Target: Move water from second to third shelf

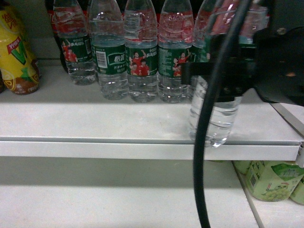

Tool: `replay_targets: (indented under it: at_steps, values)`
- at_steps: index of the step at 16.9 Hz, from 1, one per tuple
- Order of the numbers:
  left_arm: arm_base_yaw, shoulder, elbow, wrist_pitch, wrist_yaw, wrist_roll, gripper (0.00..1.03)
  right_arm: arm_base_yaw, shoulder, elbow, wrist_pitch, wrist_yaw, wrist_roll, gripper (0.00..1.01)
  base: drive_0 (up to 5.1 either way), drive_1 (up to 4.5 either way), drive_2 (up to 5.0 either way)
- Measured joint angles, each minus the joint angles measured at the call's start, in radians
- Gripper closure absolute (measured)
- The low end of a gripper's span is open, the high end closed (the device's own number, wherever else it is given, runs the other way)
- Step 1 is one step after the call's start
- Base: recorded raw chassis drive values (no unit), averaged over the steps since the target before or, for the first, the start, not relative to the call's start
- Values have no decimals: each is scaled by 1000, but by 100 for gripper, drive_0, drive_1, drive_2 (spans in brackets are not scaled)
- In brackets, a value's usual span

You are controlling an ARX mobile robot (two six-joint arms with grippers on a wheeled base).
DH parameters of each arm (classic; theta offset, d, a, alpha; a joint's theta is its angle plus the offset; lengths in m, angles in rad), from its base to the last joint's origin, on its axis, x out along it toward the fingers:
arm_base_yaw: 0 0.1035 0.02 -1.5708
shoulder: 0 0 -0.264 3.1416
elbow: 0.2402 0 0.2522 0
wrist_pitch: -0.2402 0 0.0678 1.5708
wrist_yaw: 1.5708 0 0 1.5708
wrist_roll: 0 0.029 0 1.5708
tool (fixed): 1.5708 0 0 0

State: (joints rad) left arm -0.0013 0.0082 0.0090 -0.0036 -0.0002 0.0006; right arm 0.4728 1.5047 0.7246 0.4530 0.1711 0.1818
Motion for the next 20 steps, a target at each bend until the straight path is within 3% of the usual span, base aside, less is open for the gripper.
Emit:
replay_targets:
  at_steps: [3, 7, 8, 12, 15, 17, 18, 20]
  values:
    - [0, 0, 0, 0, 0, 0, 5, -45, -113, -105, 28, -28, -28, 61, 0, 0, 0]
    - [0, 0, 0, 0, 0, 0, 5, -178, -325, -295, -8, -122, -58, 61, 0, 0, 0]
    - [0, 0, 0, 0, 0, 0, 5, -242, -434, -349, -47, -166, -71, 62, 0, 0, 0]
    - [0, 0, 0, 0, 0, 0, 5, -346, -704, -416, -198, -214, -83, 62, 0, 0, 0]
    - [0, 0, 0, 0, 0, 0, 5, -413, -908, -435, -312, -214, -93, 62, 0, 0, 0]
    - [0, 0, 0, 0, 0, 0, 5, -429, -978, -446, -359, -184, -93, 62, 0, 0, 0]
    - [0, 0, 0, 0, 0, 0, 5, -455, -979, -446, -374, -206, -68, 62, 0, 0, 0]
    - [0, 0, 0, 0, 0, 0, 5, -461, -985, -449, -375, -202, -58, 62, 0, 0, 0]
